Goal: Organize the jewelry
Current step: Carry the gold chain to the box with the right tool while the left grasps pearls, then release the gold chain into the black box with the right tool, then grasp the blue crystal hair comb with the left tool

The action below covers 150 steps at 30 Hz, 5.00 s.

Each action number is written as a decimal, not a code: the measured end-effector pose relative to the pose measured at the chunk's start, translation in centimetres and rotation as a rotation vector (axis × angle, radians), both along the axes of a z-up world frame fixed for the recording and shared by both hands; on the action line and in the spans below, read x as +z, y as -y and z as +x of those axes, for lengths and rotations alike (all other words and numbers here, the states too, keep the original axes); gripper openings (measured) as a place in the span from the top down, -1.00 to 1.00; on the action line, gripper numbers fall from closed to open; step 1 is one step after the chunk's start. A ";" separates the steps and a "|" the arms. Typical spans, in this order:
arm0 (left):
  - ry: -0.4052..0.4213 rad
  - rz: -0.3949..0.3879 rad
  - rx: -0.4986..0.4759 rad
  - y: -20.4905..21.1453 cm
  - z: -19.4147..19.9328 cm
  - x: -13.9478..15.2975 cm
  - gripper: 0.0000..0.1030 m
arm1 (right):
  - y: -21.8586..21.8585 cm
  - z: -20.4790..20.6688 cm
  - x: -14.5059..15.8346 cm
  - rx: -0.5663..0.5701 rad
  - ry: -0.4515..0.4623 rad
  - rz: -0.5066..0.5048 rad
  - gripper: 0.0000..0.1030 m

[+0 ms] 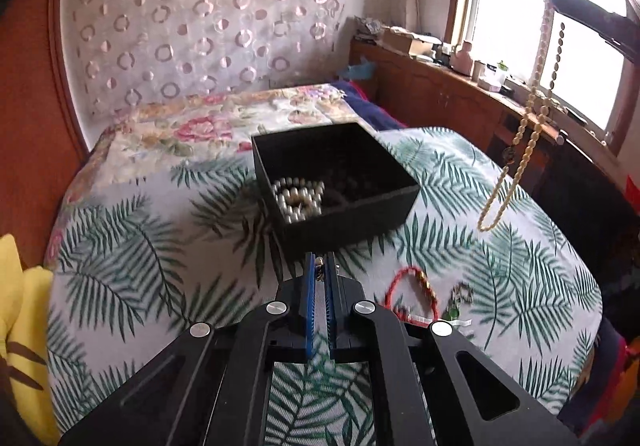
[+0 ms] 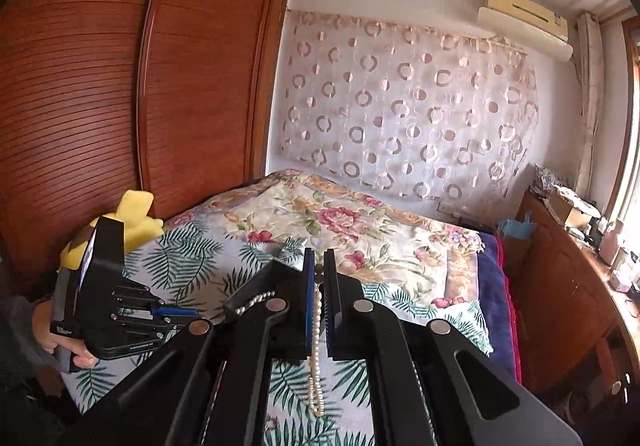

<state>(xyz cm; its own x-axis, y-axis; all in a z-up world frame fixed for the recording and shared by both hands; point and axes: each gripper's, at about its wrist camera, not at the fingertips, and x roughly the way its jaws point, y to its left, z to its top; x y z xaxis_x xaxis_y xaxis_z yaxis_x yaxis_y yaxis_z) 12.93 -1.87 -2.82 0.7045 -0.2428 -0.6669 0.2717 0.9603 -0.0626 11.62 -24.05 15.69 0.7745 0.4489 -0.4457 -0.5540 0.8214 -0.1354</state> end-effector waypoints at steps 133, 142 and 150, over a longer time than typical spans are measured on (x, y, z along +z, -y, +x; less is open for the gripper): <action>-0.088 0.174 -0.119 2.6 -3.5 -3.0 0.62 | 0.3 -4.7 -20.2 0.031 -0.472 0.061 0.51; -0.161 0.171 -0.127 1.6 -3.6 -5.3 0.65 | -3.4 -3.5 -18.5 0.136 -0.458 0.058 0.51; -0.160 0.138 -0.113 0.6 -3.7 -5.6 0.66 | -7.3 -3.1 -18.5 0.242 -0.475 -0.012 0.51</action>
